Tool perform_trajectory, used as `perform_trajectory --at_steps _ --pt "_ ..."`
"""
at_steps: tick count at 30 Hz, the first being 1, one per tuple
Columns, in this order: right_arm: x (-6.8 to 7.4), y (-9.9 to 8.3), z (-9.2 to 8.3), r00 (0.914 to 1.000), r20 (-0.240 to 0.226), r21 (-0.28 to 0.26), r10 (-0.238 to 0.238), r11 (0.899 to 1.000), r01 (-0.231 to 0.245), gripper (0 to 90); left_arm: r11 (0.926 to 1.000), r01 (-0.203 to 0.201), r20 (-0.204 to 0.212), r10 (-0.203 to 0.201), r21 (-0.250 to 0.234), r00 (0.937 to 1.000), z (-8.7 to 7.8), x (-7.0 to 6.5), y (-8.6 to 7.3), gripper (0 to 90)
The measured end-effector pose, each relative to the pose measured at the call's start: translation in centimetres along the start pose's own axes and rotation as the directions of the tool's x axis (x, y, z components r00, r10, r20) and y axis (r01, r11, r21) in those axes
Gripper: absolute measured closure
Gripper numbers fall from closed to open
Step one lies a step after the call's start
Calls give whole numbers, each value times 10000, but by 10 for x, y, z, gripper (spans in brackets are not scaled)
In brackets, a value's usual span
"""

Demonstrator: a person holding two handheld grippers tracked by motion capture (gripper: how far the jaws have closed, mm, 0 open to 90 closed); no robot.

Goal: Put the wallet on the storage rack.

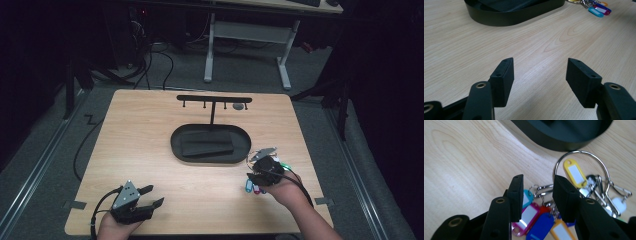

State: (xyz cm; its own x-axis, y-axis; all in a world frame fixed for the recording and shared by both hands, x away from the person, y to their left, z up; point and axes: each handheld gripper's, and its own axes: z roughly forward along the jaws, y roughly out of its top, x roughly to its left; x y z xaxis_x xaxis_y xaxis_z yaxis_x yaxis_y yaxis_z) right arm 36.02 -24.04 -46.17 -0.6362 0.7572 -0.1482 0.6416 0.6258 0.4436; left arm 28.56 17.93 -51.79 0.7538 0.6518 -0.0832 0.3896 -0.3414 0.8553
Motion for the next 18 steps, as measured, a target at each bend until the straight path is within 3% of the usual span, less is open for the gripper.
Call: perform_trajectory --at_steps 1,2,8,9,14,17,18 --pt "0 0 0 10000 0 0 0 10000 0 615 10000 0 0 0 0 10000 0 0 0 399" --pt "-2 11 8 9994 83 485 -323 9983 318 638 10000 -9 44 8 18 10000 0 0 0 401" --pt "-17 32 30 9981 -239 1766 -563 9825 596 700 10000 10 124 -11 67 9999 -1 1 -1 408" --pt "-17 32 30 9981 -239 1766 -563 9825 596 700 10000 10 124 -11 67 9999 -1 1 -1 408" --pt "-30 45 46 9958 -596 2813 -695 9560 835 697 10000 1 185 -2 94 9998 -1 3 -1 408" --pt "-33 47 51 9957 -760 3031 -524 9502 731 697 9999 -33 237 29 141 9997 -1 3 -2 408" --pt "-34 47 56 9953 -740 3334 -630 9390 843 698 9998 -45 264 40 168 9996 1 3 -2 408"
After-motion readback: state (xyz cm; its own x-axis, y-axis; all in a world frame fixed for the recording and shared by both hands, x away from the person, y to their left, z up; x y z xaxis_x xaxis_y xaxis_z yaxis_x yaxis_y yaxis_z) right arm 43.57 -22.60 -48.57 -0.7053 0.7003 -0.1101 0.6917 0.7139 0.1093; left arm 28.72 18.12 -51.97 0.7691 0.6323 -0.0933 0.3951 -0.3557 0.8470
